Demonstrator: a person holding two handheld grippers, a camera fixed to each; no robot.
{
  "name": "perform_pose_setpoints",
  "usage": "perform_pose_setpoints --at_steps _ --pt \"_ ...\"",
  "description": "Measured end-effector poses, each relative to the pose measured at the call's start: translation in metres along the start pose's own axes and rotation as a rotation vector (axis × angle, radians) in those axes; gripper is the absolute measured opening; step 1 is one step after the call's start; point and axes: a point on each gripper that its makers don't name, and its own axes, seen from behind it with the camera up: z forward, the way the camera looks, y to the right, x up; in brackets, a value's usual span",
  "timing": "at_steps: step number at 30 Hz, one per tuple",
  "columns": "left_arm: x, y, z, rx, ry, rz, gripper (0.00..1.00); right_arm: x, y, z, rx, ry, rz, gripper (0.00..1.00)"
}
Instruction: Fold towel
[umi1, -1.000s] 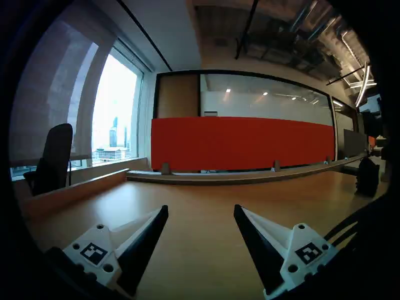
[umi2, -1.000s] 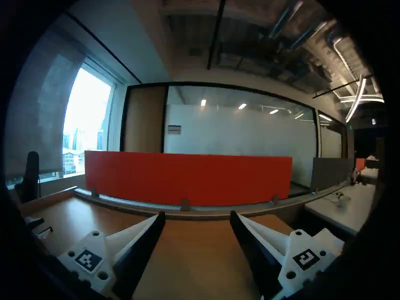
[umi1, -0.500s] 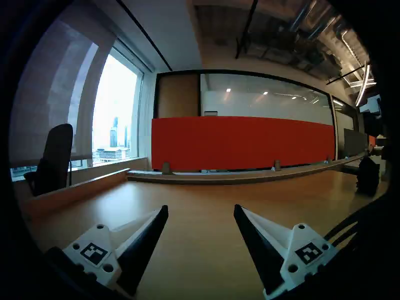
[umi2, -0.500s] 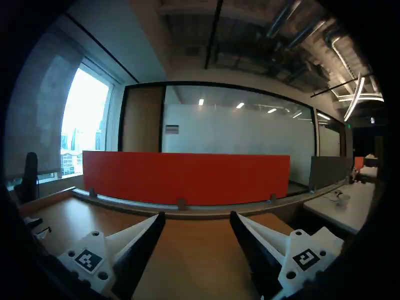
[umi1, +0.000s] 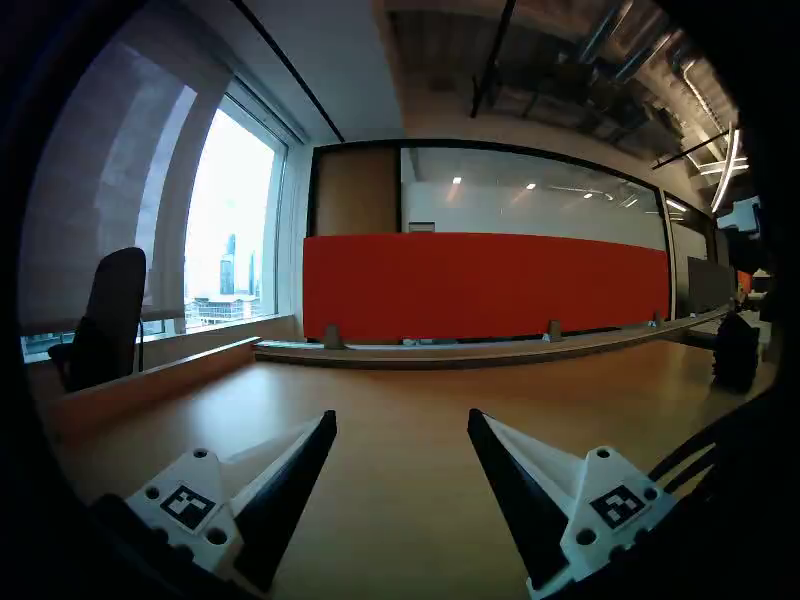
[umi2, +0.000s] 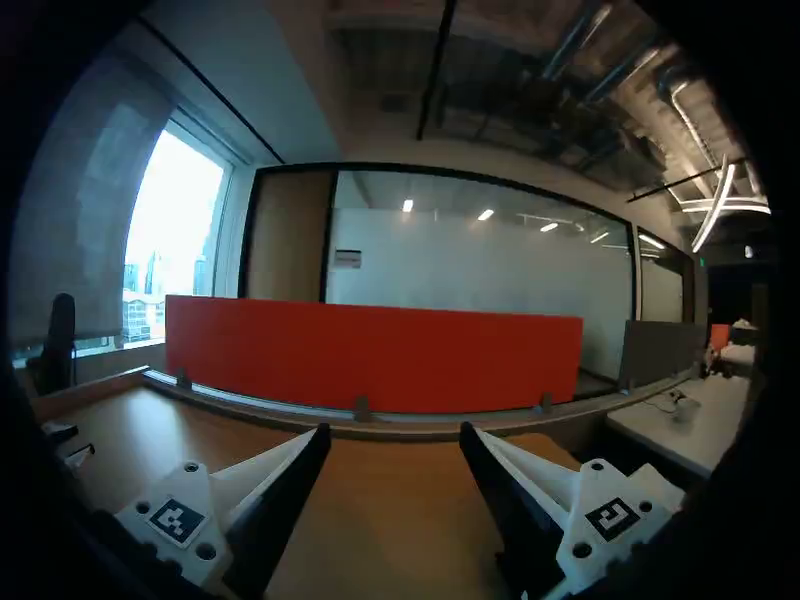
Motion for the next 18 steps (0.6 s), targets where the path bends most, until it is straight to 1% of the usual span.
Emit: perform_pose_setpoints --at_steps 3,9,14,18 --pt "0.0 0.0 0.0 0.0 0.0 0.0 0.97 -0.002 0.002 0.0 0.001 0.008 -0.005 1.0" --pt "-0.001 0.0 0.001 0.0 0.001 0.0 0.97 -0.015 0.005 0.0 0.004 0.02 0.012 1.0" --pt "-0.002 0.0 0.001 0.0 0.001 0.0 0.98 -0.033 0.01 -0.002 0.006 0.023 0.019 1.0" --pt "-0.002 0.0 0.001 0.0 0.001 0.0 0.98 -0.054 0.016 -0.003 0.002 0.02 0.025 1.0"
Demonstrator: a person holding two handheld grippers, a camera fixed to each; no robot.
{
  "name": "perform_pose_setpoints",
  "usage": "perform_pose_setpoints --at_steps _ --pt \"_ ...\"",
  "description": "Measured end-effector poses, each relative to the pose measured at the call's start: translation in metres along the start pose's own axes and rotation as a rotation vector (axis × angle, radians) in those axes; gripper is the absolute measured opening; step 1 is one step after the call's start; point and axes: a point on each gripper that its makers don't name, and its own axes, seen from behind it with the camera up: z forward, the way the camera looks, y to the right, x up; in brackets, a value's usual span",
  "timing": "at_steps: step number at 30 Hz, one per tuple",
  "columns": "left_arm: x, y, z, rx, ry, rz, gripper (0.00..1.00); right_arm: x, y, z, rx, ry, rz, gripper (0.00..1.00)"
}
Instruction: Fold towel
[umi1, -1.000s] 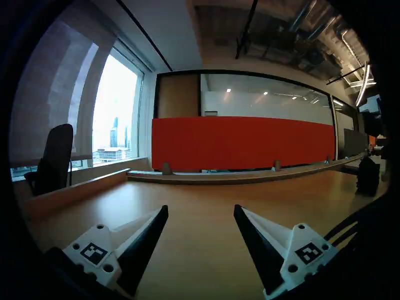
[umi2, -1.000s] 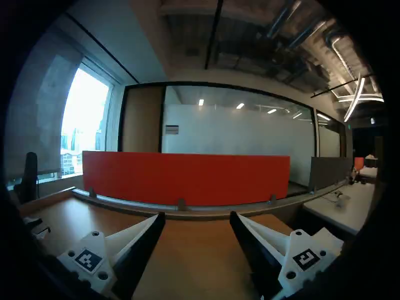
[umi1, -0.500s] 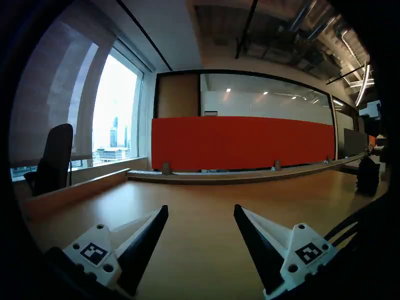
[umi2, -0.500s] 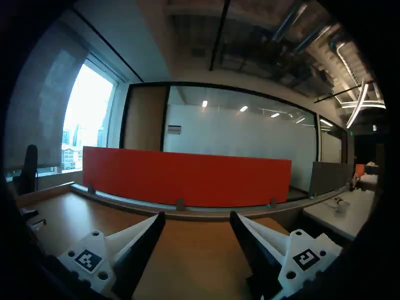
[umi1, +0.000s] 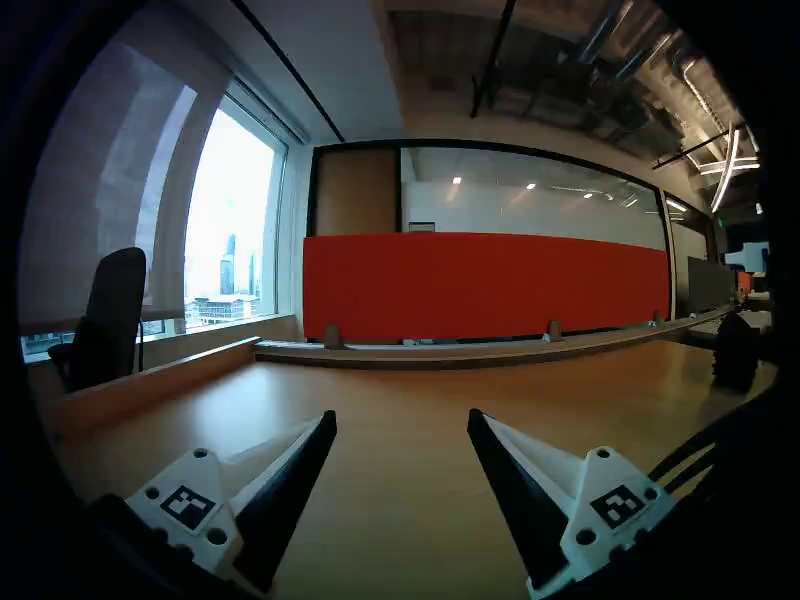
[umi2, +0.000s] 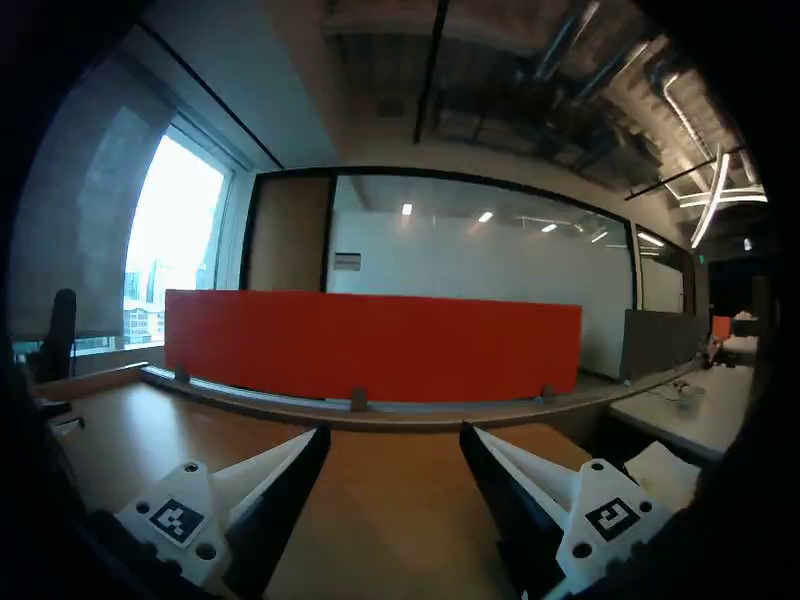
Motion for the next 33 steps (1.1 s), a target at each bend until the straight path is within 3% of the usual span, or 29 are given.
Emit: perform_pose_setpoints --at_steps 17,33 --pt "0.0 0.001 0.0 0.0 0.0 0.001 0.97 -0.084 0.012 -0.006 -0.011 -0.04 0.026 1.0" --pt "0.0 0.0 0.0 0.0 0.0 0.0 0.98 -0.123 0.012 -0.01 -0.011 -0.062 0.049 1.0"
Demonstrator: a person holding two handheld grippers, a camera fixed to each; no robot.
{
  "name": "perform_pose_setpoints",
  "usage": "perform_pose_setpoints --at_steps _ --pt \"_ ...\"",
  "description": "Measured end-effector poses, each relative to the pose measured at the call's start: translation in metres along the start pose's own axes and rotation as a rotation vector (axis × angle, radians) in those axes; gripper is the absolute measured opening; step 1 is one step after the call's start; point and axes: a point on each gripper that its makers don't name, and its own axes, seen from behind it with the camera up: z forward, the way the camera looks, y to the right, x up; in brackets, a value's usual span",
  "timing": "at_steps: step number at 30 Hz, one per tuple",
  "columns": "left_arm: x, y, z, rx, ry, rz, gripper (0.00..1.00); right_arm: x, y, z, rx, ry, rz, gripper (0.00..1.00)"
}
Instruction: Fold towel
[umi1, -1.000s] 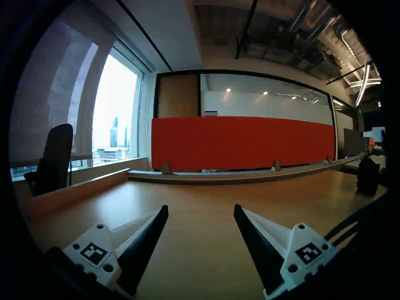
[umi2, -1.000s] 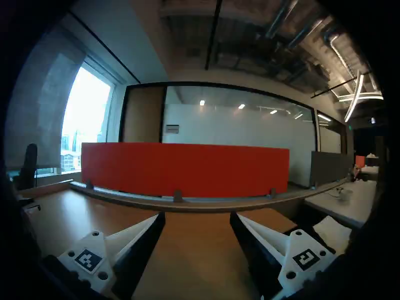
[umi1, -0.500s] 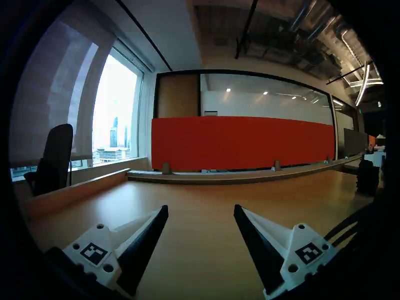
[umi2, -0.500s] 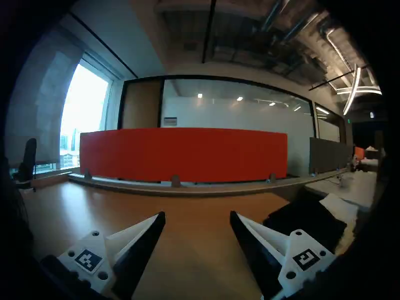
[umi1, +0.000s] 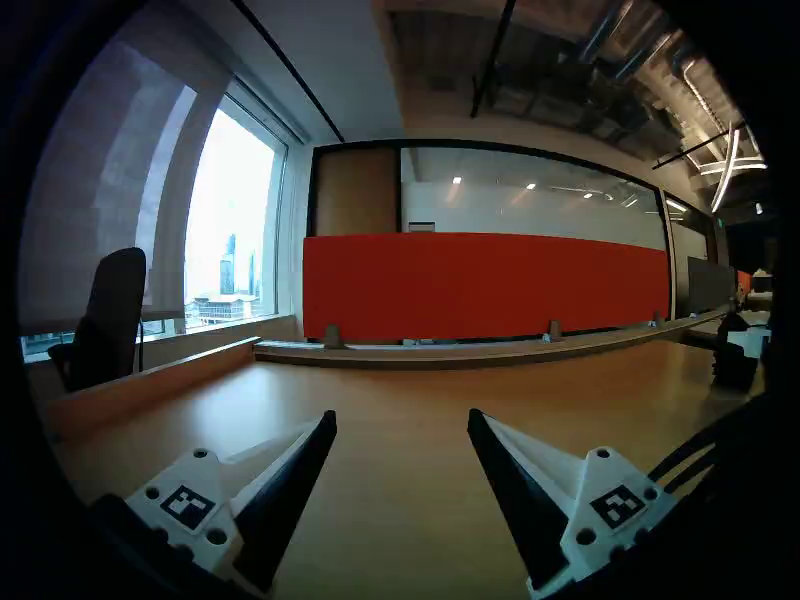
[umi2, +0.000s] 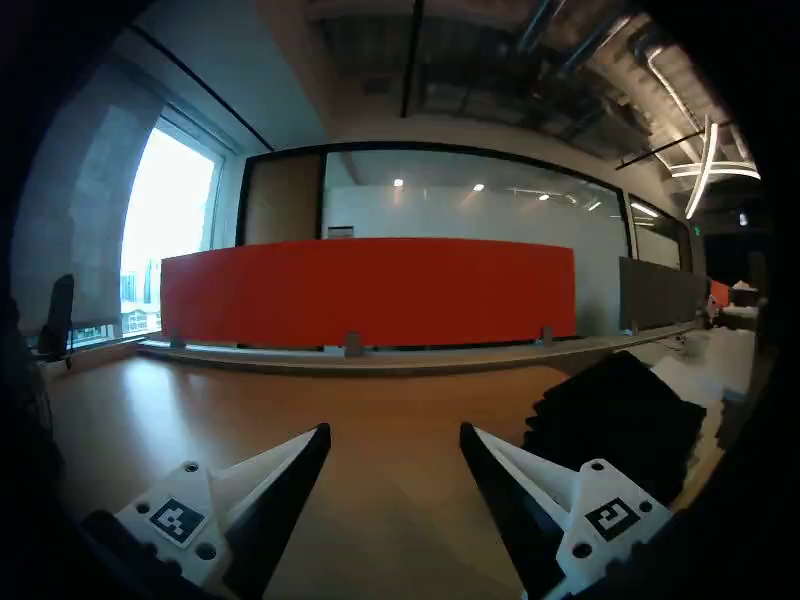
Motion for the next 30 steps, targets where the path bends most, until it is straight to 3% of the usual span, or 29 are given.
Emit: perform_pose_setpoints --at_steps 30 --pt "-0.001 0.0 0.0 0.0 0.001 0.0 0.98 0.001 -0.015 -0.005 0.033 0.038 -0.011 1.0"
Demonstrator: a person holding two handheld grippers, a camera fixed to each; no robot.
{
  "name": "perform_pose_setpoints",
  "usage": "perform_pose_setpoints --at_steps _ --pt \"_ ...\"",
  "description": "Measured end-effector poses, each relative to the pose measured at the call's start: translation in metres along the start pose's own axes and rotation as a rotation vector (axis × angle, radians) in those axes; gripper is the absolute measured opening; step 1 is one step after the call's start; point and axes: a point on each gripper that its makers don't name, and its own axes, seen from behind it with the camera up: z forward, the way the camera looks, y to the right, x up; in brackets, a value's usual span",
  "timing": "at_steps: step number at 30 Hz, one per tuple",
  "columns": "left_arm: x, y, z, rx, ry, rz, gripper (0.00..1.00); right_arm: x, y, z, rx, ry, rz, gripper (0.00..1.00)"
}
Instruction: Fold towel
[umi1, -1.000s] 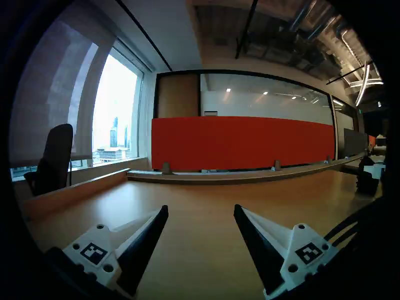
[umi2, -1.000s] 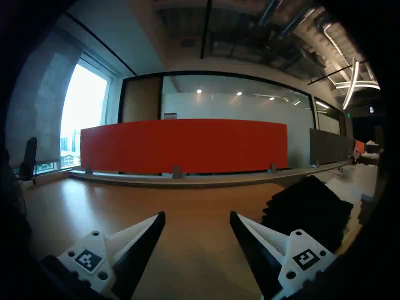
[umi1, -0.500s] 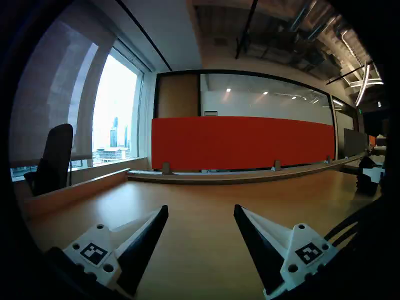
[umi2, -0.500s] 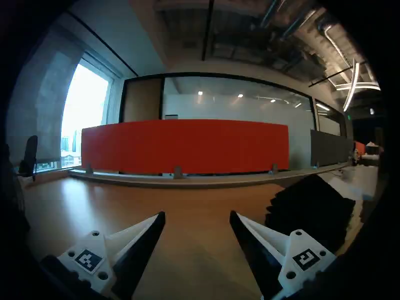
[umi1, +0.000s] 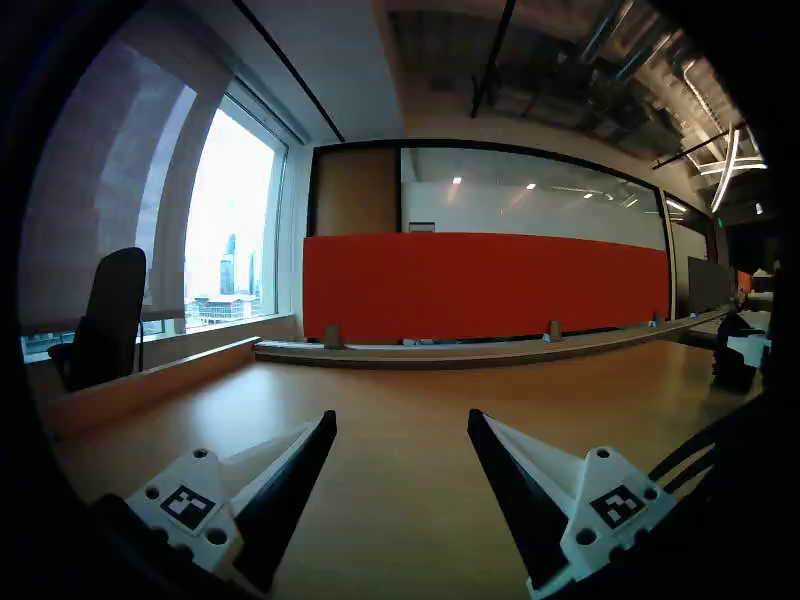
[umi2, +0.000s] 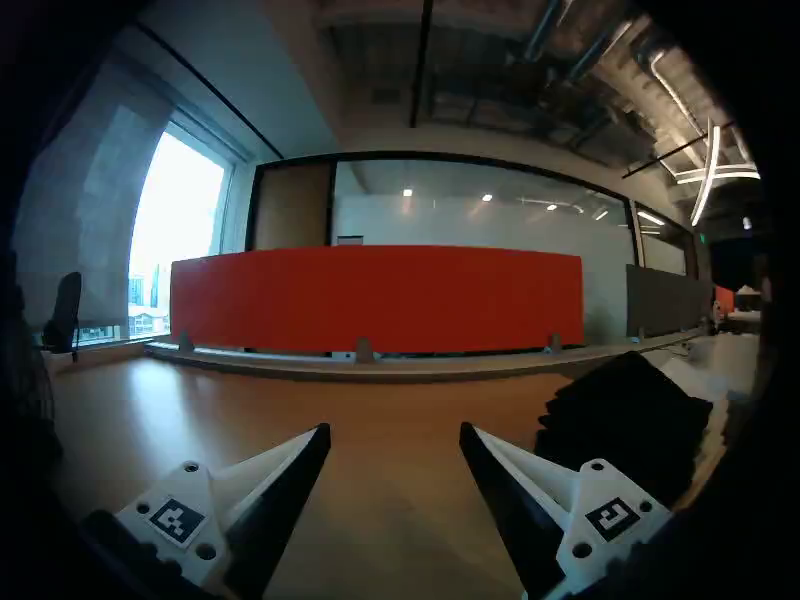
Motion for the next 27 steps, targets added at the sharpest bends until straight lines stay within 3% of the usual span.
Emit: perform_pose_setpoints --at_steps 27 --pt "0.0014 0.0002 0.0002 0.0 0.0 0.0 0.98 0.0004 -0.0016 -0.0013 0.003 0.0 0.0 1.0"
